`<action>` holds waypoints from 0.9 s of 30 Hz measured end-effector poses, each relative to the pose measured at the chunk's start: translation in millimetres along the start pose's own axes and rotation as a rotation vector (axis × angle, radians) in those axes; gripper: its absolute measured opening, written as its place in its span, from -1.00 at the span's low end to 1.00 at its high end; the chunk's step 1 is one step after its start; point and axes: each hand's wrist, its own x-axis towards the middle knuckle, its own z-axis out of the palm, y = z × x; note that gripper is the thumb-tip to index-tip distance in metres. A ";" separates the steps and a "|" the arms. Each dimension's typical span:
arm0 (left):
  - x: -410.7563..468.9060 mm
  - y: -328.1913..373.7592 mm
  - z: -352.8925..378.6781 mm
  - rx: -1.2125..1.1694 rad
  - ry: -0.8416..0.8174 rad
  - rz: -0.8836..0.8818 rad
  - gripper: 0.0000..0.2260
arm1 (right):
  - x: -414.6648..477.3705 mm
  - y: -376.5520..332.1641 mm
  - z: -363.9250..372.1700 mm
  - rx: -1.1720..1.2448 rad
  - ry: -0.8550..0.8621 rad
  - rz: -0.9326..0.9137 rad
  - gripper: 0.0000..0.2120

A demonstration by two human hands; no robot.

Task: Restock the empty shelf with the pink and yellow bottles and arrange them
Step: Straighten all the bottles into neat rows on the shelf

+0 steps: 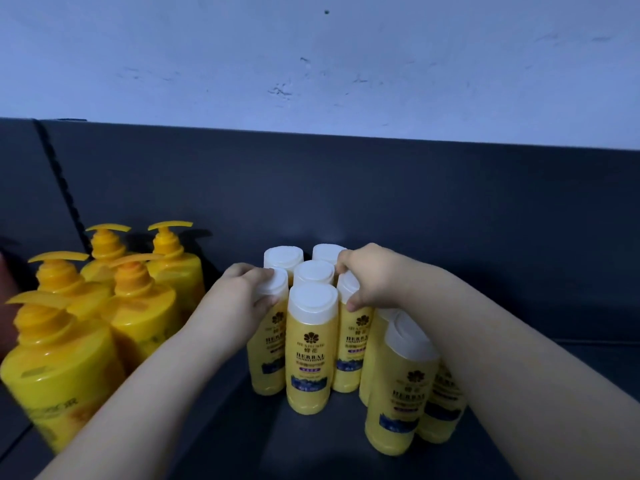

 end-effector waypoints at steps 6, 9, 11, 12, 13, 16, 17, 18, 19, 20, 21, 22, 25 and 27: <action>0.9 -3.0 -0.7 -0.008 0.001 0.005 -0.56 | 4.9 4.7 -1.6 -0.048 -0.008 0.055 -0.46; 2.7 -3.4 -0.3 -0.003 0.001 0.017 -0.56 | 9.7 9.8 -4.1 -0.061 -0.023 0.101 -0.45; 2.8 -3.7 -0.2 -0.005 0.001 0.015 -0.56 | 11.4 12.9 -6.7 -0.085 -0.040 0.130 -0.49; 2.9 -3.9 0.0 -0.009 0.003 0.015 -0.56 | 12.6 14.6 -8.1 -0.099 -0.044 0.144 -0.51; 2.9 -4.0 0.1 -0.012 0.004 0.017 -0.56 | 13.7 16.1 -9.3 -0.110 -0.046 0.159 -0.53; 3.7 -4.5 -0.4 -0.010 0.005 0.020 -0.55 | 18.6 17.0 -9.5 -0.145 -0.071 0.213 -0.59; 4.1 -4.9 -0.6 -0.010 0.005 0.019 -0.55 | 19.5 15.5 -9.5 -0.167 -0.077 0.232 -0.64; 4.3 -5.4 -0.6 -0.010 0.004 0.018 -0.55 | 19.9 13.8 -9.9 -0.197 -0.077 0.241 -0.71; 4.5 -5.6 -0.4 -0.011 0.003 0.020 -0.55 | 20.0 11.9 -11.3 -0.234 -0.060 0.239 -0.80; 4.6 -6.2 -0.3 -0.012 0.002 0.023 -0.55 | 20.7 9.8 -13.4 -0.258 -0.022 0.220 -0.86; 4.6 -6.8 -0.2 -0.018 0.002 0.026 -0.55 | 22.1 7.9 -16.0 -0.247 0.038 0.171 -0.85; 4.8 -7.2 0.1 -0.028 0.004 0.028 -0.55 | 26.6 6.3 -17.7 -0.199 0.105 0.097 -0.78; 5.4 -8.3 1.1 -0.041 0.011 0.039 -0.55 | 38.9 -3.8 -18.3 -0.003 0.132 -0.152 -0.56; 6.1 -9.5 1.2 -0.040 0.012 0.041 -0.55 | 46.3 -10.4 -13.3 -0.005 0.004 -0.223 -0.49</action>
